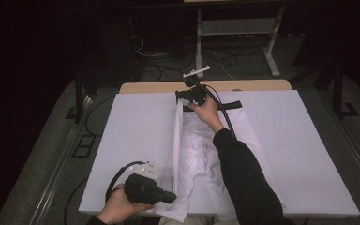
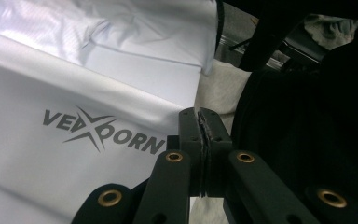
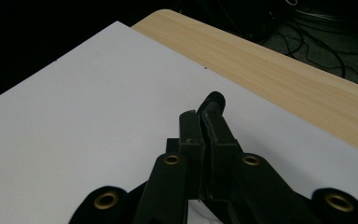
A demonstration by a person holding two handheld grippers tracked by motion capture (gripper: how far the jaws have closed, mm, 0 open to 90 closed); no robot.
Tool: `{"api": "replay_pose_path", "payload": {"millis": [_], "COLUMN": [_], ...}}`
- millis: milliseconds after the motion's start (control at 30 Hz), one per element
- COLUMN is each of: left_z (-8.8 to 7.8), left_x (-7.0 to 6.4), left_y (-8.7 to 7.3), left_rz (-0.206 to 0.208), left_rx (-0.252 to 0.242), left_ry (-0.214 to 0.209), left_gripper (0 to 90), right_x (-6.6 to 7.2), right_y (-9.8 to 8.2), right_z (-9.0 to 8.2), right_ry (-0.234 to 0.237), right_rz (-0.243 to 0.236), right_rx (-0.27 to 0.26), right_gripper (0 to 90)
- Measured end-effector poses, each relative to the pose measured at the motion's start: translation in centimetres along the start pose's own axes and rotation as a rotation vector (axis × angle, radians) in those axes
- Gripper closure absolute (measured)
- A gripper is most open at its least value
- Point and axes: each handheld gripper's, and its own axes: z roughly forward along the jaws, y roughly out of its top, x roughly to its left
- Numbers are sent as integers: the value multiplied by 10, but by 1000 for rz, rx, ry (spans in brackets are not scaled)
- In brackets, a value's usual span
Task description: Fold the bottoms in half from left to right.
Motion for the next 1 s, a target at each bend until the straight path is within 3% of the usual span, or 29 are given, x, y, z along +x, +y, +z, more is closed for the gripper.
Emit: {"api": "replay_pose_path", "payload": {"millis": [1000], "left_z": [47], "left_x": [-9], "left_y": [41], "left_rz": [97], "left_rx": [27], "left_ry": [-71], "left_gripper": [881], "right_x": [-33], "right_y": [-10], "right_z": [-36], "right_ry": [12], "right_rz": [58], "right_rx": [-31], "right_gripper": [853]}}
